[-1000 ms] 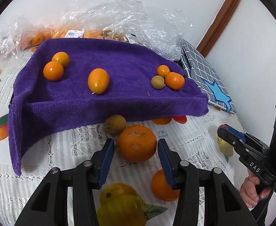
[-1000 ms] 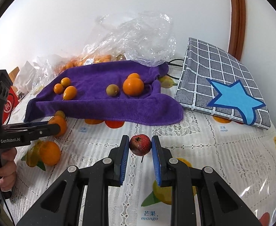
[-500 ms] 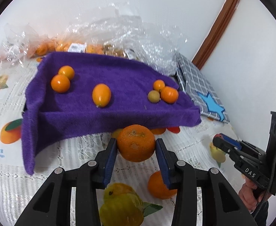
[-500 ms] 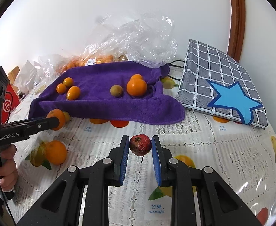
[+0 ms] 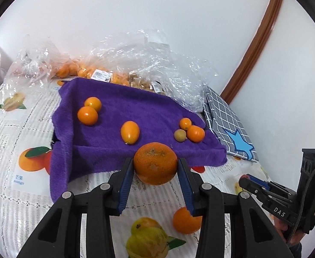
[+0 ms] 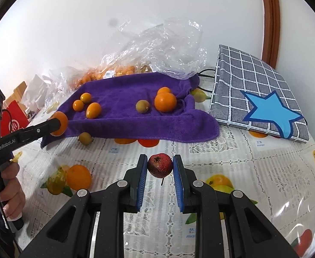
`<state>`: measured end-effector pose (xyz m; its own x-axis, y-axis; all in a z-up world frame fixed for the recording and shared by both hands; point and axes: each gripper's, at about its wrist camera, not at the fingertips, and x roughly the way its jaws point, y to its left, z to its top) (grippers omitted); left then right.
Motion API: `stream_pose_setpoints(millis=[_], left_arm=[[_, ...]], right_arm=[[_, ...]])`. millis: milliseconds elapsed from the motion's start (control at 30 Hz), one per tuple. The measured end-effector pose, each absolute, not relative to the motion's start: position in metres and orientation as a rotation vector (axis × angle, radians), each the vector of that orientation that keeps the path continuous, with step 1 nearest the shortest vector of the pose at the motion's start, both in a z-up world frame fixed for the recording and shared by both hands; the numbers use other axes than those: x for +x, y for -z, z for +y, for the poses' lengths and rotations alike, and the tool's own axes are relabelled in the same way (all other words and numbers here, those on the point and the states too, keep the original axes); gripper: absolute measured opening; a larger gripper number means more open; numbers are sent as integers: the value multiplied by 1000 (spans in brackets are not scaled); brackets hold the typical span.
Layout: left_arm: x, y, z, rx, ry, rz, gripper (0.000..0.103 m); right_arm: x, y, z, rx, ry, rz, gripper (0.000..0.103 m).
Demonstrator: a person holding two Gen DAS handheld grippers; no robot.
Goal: Organize fruits
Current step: 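Lift both held fruits and carry them over the purple towel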
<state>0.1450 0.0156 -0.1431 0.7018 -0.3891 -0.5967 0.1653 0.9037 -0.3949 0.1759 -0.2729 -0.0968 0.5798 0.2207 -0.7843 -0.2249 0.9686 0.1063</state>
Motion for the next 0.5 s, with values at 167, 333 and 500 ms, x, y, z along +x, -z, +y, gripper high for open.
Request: stream_pose_setpoints(millis=[167, 333, 500], left_arm=[[143, 141, 21, -340, 303, 716, 39], [143, 141, 25, -354, 292, 711, 39], [144, 140, 27, -350, 281, 709, 39]], right_arm=[[175, 94, -271, -5, -261, 912, 24], [176, 91, -270, -7, -260, 907, 24], [178, 89, -270, -8, -259, 899, 24]])
